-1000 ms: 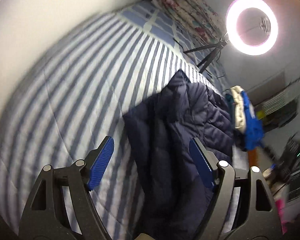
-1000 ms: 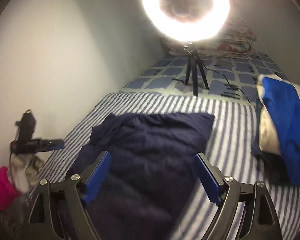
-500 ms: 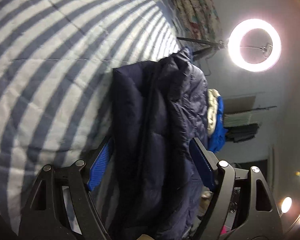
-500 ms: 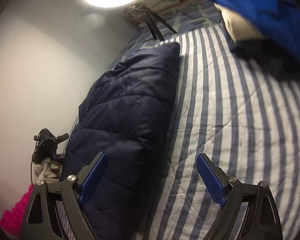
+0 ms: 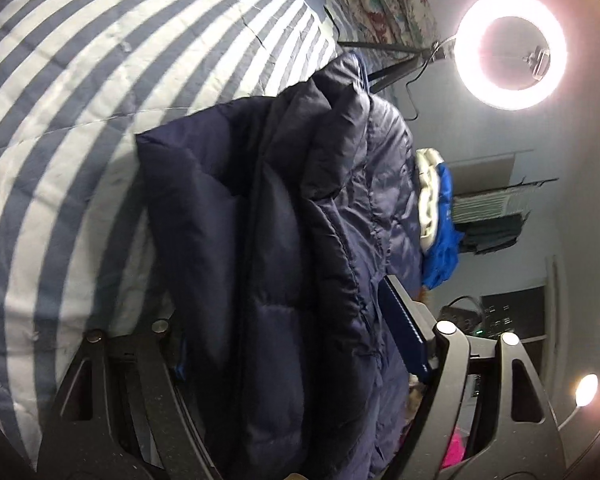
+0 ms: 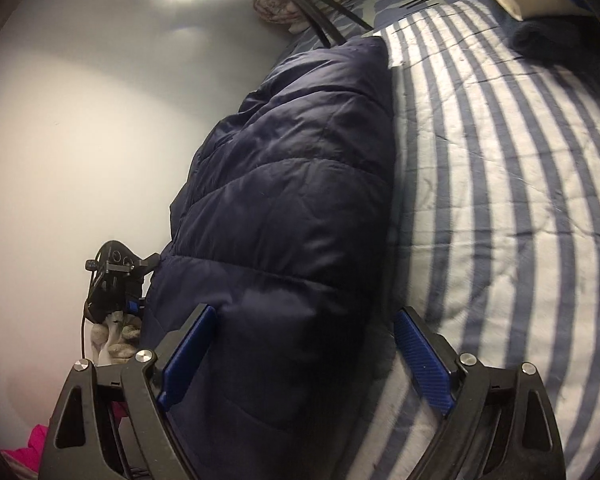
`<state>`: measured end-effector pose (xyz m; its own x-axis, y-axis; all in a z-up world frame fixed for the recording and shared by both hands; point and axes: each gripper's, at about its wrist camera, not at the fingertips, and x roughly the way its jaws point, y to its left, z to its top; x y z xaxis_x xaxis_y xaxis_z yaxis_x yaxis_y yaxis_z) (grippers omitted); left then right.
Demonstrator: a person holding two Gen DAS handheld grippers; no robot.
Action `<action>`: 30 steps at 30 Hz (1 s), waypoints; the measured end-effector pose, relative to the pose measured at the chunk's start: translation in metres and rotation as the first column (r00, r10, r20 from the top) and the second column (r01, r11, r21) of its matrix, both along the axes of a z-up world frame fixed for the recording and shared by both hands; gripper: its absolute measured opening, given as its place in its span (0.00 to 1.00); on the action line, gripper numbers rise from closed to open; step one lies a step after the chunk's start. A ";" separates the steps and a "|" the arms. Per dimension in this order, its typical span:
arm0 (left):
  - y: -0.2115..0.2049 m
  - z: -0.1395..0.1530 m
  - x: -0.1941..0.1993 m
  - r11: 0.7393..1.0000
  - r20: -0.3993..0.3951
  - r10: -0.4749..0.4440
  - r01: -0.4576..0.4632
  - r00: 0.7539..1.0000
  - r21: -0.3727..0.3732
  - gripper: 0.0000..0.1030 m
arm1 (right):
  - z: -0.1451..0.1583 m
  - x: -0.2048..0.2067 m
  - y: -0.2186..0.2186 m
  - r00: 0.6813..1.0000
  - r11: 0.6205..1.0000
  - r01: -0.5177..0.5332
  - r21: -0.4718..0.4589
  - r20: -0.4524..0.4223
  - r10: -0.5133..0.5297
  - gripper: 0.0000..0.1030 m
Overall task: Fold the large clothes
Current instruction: 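Close both tools on the folded jacket bundle and lift it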
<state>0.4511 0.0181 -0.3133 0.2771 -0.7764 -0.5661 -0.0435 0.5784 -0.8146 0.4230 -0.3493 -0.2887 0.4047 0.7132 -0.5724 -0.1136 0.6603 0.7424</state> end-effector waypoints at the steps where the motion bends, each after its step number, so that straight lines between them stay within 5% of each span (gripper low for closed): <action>1: -0.005 0.002 0.001 1.000 0.004 -0.004 0.004 1.000 0.027 0.70 | 0.000 0.003 0.004 1.000 1.000 -0.008 -0.005 -0.004 0.008 0.85; 6: -0.019 0.016 -0.005 0.990 0.059 -0.039 0.031 0.997 0.139 0.44 | 0.008 0.008 0.026 0.998 0.995 -0.056 -0.086 -0.018 0.054 0.73; 10: -0.032 0.033 -0.014 0.973 0.137 -0.078 0.045 0.987 0.229 0.27 | 0.022 0.007 0.037 0.997 0.981 -0.072 -0.182 -0.008 0.072 0.52; 13: -0.044 0.047 -0.023 0.950 0.191 -0.108 0.045 0.976 0.310 0.23 | 0.036 0.005 0.049 0.997 0.961 -0.079 -0.266 0.005 0.083 0.40; 17: -0.051 0.063 -0.042 0.927 0.239 -0.138 0.041 0.961 0.372 0.20 | 0.062 -0.001 0.076 0.993 0.890 -0.088 -0.447 0.028 0.112 0.30; 25: -0.074 0.083 -0.074 0.897 0.276 -0.205 0.067 0.939 0.436 0.19 | 0.096 -0.028 0.097 0.986 0.765 -0.084 -0.639 0.060 0.158 0.26; 30: -0.095 0.098 -0.091 0.889 0.302 -0.239 0.083 0.923 0.450 0.19 | 0.115 -0.049 0.078 0.983 0.737 -0.056 -0.674 0.092 0.159 0.24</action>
<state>0.3600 -0.0772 -0.2155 0.4040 -0.5360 -0.7413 0.3142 0.8424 -0.4378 0.3740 -0.2713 -0.1738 0.4579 0.2134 -0.8630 -0.2784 0.9564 0.0888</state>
